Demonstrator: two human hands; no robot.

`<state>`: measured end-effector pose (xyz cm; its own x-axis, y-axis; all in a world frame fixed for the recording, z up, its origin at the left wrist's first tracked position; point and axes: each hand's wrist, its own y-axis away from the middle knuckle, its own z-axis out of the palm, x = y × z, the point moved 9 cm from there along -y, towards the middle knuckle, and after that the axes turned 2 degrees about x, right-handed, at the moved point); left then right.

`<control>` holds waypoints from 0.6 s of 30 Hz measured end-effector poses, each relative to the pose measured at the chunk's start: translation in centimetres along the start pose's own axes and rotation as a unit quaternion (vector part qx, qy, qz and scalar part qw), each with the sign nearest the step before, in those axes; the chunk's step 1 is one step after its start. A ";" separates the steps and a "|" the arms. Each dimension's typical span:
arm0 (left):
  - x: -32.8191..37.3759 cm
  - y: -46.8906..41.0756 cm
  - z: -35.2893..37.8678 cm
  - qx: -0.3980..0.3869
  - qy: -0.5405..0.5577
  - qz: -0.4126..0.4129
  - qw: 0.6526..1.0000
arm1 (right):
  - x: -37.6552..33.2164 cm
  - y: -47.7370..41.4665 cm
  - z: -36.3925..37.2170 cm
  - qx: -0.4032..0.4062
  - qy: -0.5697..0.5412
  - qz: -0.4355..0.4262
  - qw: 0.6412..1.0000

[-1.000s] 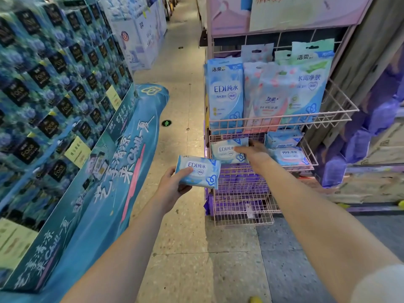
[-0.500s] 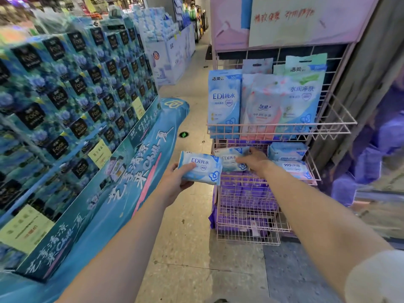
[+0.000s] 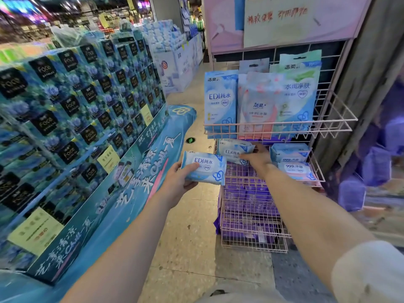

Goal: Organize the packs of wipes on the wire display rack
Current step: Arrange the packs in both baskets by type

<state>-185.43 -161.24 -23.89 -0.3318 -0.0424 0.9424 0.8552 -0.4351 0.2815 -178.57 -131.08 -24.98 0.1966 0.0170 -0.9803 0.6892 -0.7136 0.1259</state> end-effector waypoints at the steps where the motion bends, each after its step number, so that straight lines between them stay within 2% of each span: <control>1: -0.1 0.1 -0.1 0.000 -0.001 0.000 1.000 | -0.1 -0.1 0.2 0.007 0.000 -0.002 1.000; 7: -0.6 0.2 -0.8 0.013 0.013 -0.007 1.000 | -0.2 -0.1 1.2 0.015 0.166 0.001 0.986; 12: -0.7 0.1 -0.2 0.015 0.021 -0.014 1.000 | 0.3 0.0 0.9 0.015 0.141 0.030 0.989; 18: -0.9 -0.9 1.9 0.010 0.021 -0.032 0.999 | 0.1 0.6 -1.0 0.093 0.158 0.059 0.981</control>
<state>-185.20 -159.12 -24.62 -0.4015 -0.0536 0.9143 0.8398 -0.4198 0.3442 -177.44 -130.84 -24.83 0.4948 0.1215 -0.8604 0.5150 -0.8385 0.1777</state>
